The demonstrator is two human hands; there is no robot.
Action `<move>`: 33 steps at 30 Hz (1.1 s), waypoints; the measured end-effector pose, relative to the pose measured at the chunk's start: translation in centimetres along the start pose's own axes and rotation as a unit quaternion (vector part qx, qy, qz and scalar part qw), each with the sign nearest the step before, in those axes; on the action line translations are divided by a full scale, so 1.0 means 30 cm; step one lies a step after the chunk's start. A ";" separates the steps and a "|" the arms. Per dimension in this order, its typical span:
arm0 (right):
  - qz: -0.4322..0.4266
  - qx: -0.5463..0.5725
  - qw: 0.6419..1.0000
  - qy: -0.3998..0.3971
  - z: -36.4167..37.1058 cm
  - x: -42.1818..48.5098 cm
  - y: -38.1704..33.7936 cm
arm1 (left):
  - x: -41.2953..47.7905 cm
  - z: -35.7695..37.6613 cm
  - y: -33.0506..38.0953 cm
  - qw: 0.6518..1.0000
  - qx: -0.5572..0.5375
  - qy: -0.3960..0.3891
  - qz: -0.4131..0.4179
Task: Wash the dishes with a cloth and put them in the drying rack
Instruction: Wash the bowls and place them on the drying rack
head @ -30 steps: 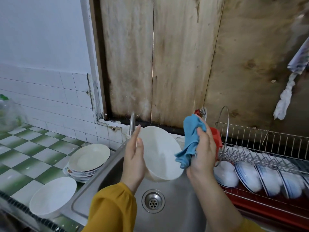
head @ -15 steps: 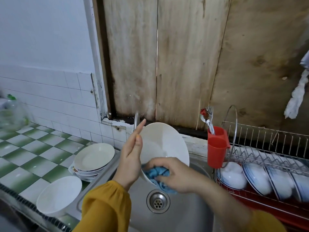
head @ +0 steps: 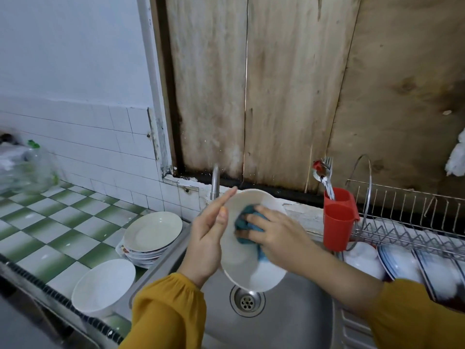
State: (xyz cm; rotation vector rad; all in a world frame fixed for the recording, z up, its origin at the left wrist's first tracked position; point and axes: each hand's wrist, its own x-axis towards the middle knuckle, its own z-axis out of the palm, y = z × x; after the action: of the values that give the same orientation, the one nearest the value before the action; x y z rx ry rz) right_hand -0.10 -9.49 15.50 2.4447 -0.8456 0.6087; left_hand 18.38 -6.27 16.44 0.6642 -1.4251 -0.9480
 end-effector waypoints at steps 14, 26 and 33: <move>0.172 0.162 0.970 0.052 -0.011 0.047 -0.033 | -0.036 0.065 -0.030 0.996 -0.043 0.073 -0.030; 0.330 0.156 0.931 0.022 -0.015 0.068 -0.097 | -0.038 0.057 -0.047 0.995 -0.043 0.092 -0.021; 0.134 0.211 0.947 -0.205 -0.023 0.021 -0.108 | -0.016 -0.009 -0.047 0.988 -0.068 0.133 -0.036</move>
State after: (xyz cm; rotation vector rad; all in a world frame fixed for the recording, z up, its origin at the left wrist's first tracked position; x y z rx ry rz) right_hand 2.33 -7.13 15.44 2.9292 -1.3477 0.4060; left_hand 18.48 -6.60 14.96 0.7145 -1.0974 -0.9640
